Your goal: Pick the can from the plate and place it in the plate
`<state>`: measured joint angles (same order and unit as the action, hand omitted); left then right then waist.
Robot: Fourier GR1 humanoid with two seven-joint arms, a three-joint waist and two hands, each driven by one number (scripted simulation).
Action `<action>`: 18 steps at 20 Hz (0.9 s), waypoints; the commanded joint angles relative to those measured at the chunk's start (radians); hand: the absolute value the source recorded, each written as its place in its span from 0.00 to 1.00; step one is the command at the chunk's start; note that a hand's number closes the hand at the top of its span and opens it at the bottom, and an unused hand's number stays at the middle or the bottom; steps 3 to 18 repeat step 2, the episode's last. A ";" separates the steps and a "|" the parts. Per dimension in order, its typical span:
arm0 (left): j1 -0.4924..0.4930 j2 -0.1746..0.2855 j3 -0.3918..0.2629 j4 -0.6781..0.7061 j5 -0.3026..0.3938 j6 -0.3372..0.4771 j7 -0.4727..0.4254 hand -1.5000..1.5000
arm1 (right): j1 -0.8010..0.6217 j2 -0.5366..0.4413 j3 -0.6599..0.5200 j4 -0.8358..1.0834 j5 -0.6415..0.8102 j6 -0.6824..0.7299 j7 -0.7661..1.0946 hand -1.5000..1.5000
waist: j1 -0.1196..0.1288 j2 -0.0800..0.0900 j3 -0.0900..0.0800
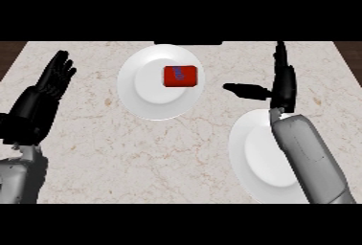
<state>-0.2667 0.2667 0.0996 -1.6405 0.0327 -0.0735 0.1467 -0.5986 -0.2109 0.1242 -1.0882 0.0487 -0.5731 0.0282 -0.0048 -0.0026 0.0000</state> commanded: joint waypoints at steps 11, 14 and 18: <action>0.037 -0.034 -0.016 -0.032 -0.026 0.016 -0.015 0.50 | 0.103 -0.054 0.007 -0.140 0.073 -0.002 0.050 0.00 | 0.001 0.000 0.000; 0.037 -0.034 -0.016 -0.032 -0.026 0.016 -0.015 0.50 | 0.103 -0.054 0.007 -0.140 0.073 -0.002 0.050 0.00 | 0.001 0.000 0.000; 0.037 -0.034 -0.016 -0.032 -0.026 0.016 -0.015 0.50 | 0.103 -0.054 0.007 -0.140 0.073 -0.002 0.050 0.00 | 0.001 0.000 0.000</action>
